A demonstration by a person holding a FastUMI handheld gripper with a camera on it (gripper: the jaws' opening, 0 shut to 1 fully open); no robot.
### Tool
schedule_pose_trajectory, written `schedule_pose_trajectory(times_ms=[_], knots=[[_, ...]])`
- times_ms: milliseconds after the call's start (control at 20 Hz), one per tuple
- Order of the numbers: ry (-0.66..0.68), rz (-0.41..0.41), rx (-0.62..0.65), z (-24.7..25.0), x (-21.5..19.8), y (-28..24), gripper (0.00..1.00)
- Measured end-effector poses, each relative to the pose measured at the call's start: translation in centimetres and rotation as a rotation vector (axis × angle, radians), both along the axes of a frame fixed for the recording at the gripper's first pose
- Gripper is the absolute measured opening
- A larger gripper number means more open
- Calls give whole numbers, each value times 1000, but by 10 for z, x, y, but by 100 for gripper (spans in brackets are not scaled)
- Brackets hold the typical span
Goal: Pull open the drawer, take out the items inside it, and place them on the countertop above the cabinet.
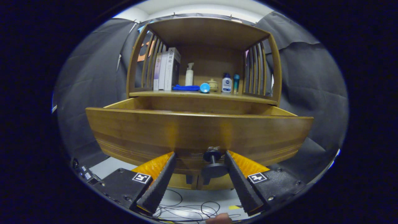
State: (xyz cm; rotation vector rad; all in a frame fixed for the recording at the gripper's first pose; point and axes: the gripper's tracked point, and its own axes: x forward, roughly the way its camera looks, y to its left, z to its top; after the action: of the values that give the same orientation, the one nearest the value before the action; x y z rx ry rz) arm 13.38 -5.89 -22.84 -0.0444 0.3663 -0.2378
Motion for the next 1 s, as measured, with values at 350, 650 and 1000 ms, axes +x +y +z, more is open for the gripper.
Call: schedule_pose_trajectory(times_ms=[350,650,1000], knots=[[-80,-2,-61,21,38,1,98],[-99,-3,-117,31,59,5,99],[-91,-7,-109,30,88,-1,99]])
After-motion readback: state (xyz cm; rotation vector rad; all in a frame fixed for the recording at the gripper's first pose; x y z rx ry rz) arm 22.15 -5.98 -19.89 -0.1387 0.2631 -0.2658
